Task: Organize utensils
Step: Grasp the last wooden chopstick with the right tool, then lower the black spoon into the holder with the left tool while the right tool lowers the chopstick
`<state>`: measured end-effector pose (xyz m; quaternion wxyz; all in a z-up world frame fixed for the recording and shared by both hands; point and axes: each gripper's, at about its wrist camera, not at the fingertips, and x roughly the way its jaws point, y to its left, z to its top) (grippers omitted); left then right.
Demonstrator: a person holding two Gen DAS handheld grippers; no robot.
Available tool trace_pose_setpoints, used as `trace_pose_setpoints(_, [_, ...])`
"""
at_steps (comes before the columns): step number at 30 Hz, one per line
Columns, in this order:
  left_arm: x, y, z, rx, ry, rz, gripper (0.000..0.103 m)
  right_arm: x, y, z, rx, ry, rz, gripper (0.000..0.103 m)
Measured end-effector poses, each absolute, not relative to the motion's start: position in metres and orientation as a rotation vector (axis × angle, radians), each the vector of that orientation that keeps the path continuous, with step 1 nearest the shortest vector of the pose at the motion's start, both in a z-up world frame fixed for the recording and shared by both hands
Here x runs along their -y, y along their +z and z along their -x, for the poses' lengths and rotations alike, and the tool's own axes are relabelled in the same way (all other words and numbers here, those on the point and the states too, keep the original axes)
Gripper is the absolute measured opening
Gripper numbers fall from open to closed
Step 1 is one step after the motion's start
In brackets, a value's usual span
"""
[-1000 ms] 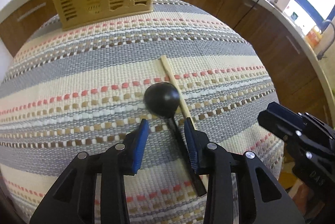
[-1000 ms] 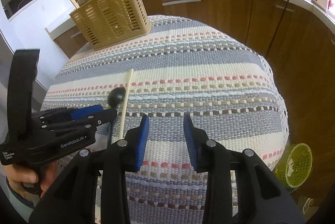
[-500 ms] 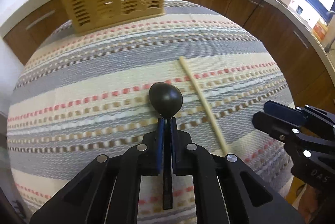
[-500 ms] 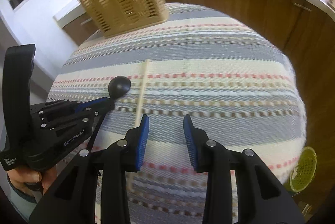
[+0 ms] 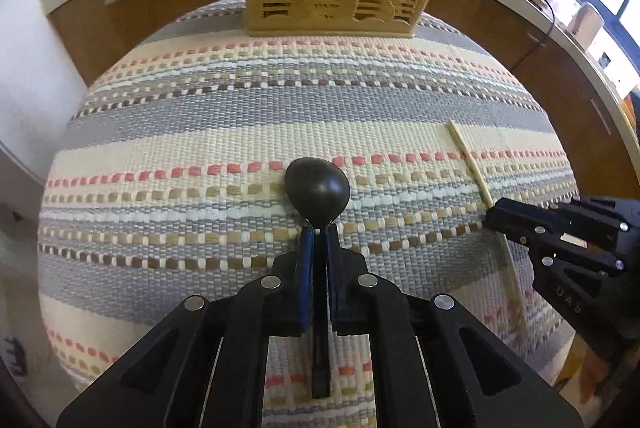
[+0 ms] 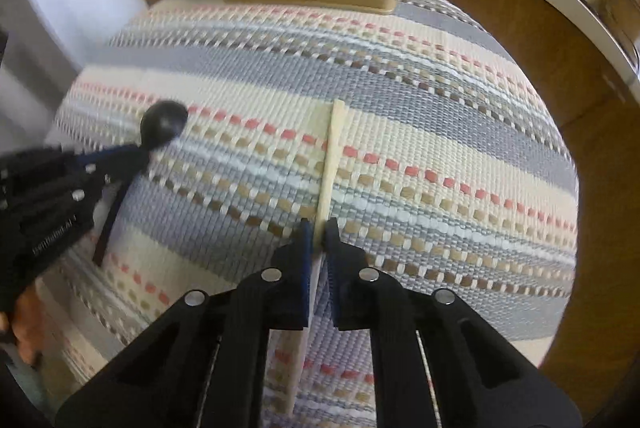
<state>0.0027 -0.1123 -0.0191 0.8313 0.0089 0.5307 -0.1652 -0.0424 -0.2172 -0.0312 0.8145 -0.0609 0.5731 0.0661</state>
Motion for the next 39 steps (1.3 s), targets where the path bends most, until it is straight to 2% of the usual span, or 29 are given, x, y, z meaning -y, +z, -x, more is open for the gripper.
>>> trace_pose_setpoints(5, [0.108,-0.017,-0.005,-1.188,-0.458,0.004,0.013,0.232,-0.029,0.045,-1.272,0.131,0.086,0.004])
trace_pose_setpoints(10, [0.106,-0.017,-0.009,-1.212,-0.485,-0.004,0.013,0.236,-0.028,0.052,-1.279,0.125,0.097,0.005])
trace_pose_setpoints(14, [0.115,-0.016,-0.016,-1.237,-0.517,-0.033,0.021,0.245,-0.030,0.049,-1.329,0.146,0.069,0.006])
trace_pose_setpoints(16, [0.121,-0.015,-0.018,-1.247,-0.529,-0.078,0.023,0.246,-0.030,0.041,-1.362,0.167,0.059,0.007])
trace_pose_setpoints(19, [0.131,-0.016,-0.016,-1.253,-0.537,-0.143,0.024,0.248,-0.030,0.030,-1.400,0.208,0.052,0.016])
trace_pose_setpoints(22, [0.139,-0.016,-0.018,-1.259,-0.543,-0.184,0.024,0.245,-0.030,0.021,-1.417,0.208,0.058,0.016])
trace_pose_setpoints(25, [0.148,-0.016,-0.021,-1.267,-0.549,-0.248,0.024,0.244,-0.030,0.019,-1.436,0.218,0.076,0.015])
trace_pose_setpoints(27, [0.154,-0.017,-0.023,-1.268,-0.538,-0.275,0.020,0.242,-0.032,0.015,-1.442,0.203,0.082,0.008])
trace_pose_setpoints(28, [0.155,-0.017,-0.024,-1.261,-0.500,-0.287,0.009,0.239,-0.034,0.013,-1.442,0.200,0.080,0.008])
trace_pose_setpoints(29, [0.155,-0.017,-0.024,-1.252,-0.482,-0.298,0.005,0.240,-0.034,0.013,-1.438,0.201,0.086,0.005])
trace_pose_setpoints(39, [0.117,0.008,-0.024,-1.117,-0.530,-0.064,0.005,0.252,-0.015,0.029,-1.347,0.271,-0.003,0.005])
